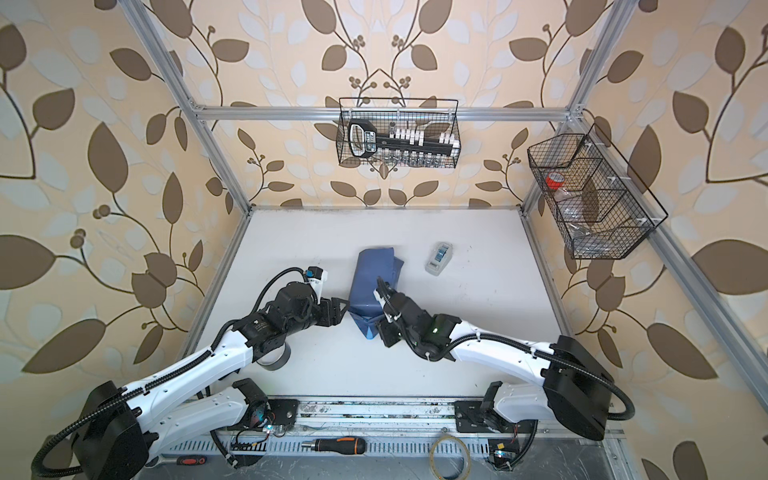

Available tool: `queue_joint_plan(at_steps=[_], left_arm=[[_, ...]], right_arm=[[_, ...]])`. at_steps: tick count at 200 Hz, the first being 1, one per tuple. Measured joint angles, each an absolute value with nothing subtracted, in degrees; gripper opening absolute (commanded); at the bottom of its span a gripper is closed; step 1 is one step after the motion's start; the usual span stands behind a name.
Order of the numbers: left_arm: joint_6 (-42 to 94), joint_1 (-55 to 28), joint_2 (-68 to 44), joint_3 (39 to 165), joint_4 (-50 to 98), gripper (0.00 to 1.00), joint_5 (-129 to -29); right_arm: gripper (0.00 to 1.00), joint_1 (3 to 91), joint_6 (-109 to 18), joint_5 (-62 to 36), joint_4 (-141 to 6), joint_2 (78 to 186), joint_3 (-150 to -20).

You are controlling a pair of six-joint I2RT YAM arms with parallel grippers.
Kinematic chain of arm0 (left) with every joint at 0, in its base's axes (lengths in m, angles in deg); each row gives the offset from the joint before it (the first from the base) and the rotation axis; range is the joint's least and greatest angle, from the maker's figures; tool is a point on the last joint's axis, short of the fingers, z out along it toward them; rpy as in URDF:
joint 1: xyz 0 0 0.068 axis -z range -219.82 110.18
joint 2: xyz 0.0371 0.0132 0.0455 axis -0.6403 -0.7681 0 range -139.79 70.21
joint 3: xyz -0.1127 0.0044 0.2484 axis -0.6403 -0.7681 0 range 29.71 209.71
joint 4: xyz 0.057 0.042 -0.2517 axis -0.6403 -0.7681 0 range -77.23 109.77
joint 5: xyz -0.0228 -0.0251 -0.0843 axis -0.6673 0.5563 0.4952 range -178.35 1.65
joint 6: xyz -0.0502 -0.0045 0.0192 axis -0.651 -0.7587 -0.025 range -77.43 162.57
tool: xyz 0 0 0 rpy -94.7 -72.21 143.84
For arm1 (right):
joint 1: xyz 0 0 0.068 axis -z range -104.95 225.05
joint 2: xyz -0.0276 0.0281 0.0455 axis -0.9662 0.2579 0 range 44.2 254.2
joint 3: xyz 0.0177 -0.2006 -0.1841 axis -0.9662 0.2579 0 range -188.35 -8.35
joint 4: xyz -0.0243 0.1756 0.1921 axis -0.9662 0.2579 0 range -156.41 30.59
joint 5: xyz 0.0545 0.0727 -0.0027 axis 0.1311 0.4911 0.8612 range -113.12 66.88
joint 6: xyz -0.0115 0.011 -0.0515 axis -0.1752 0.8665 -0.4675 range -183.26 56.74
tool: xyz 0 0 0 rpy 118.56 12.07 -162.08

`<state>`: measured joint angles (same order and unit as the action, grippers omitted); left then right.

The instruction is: Wrap the gift box in paper

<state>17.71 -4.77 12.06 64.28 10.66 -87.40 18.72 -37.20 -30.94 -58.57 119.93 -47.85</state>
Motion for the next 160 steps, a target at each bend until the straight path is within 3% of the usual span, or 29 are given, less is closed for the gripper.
queue_joint_plan(at_steps=[45, 86, 125, 160], left_arm=[[27.94, -6.98, 8.65, 72.23, 11.19, 0.77, -91.70], [25.08, -18.91, -2.72, 78.75, 11.45, 0.65, -86.68], [22.36, -19.11, -18.28, 83.58, 11.32, 0.50, -79.53], [21.29, -18.21, -22.02, 82.79, 11.28, 0.42, -76.43]], right_arm=[[0.44, 13.17, -28.17, -35.59, -66.88, 126.53, -44.42], [0.48, 16.03, -26.86, -36.42, -71.16, 123.51, -40.84], [0.48, 21.47, -27.54, -35.46, -71.45, 116.43, -36.55], [0.48, 27.20, -28.87, -33.78, -69.94, 110.81, -34.61]])
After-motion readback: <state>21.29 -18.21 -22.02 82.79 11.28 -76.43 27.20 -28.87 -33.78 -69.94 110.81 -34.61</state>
